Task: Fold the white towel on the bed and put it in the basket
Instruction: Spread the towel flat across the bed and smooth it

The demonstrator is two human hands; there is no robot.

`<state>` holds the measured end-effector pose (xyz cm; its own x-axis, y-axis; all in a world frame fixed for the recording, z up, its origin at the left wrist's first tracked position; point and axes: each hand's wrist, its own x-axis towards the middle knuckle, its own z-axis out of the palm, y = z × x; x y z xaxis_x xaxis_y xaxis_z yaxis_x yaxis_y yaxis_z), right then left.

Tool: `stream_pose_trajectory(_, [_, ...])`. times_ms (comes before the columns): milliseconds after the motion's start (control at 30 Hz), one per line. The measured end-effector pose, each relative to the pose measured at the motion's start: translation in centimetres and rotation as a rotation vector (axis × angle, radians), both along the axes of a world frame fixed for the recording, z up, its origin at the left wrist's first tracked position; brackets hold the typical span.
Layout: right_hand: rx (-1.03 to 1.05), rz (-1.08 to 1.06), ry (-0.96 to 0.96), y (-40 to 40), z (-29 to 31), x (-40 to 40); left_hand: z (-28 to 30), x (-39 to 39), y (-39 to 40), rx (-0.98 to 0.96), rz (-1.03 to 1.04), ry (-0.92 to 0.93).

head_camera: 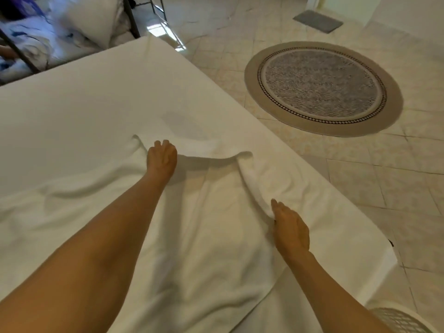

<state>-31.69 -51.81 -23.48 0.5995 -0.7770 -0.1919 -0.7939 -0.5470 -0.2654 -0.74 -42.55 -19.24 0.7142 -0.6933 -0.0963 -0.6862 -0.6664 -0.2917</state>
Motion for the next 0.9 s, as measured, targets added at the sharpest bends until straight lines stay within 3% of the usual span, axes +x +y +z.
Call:
stream_pose_trajectory(167, [0.194, 0.058, -0.034, 5.0, 2.3, -0.3, 3.1, 0.9, 4.8, 0.100, -0.012, -0.073])
stream_pose_trajectory(567, [0.278, 0.254, -0.245, 20.8, 1.2, 1.7, 7.6, 8.4, 24.7, -0.114, 0.365, 0.041])
stream_pose_trajectory(767, [0.350, 0.317, -0.344, 32.6, 0.4, 3.8, 5.1, 11.0, 36.2, -0.444, 0.439, 0.263])
stream_pose_trajectory(900, [0.324, 0.393, -0.391, 41.5, 0.0, 4.6, 6.2, 14.2, 44.4, -0.617, 0.495, 0.270])
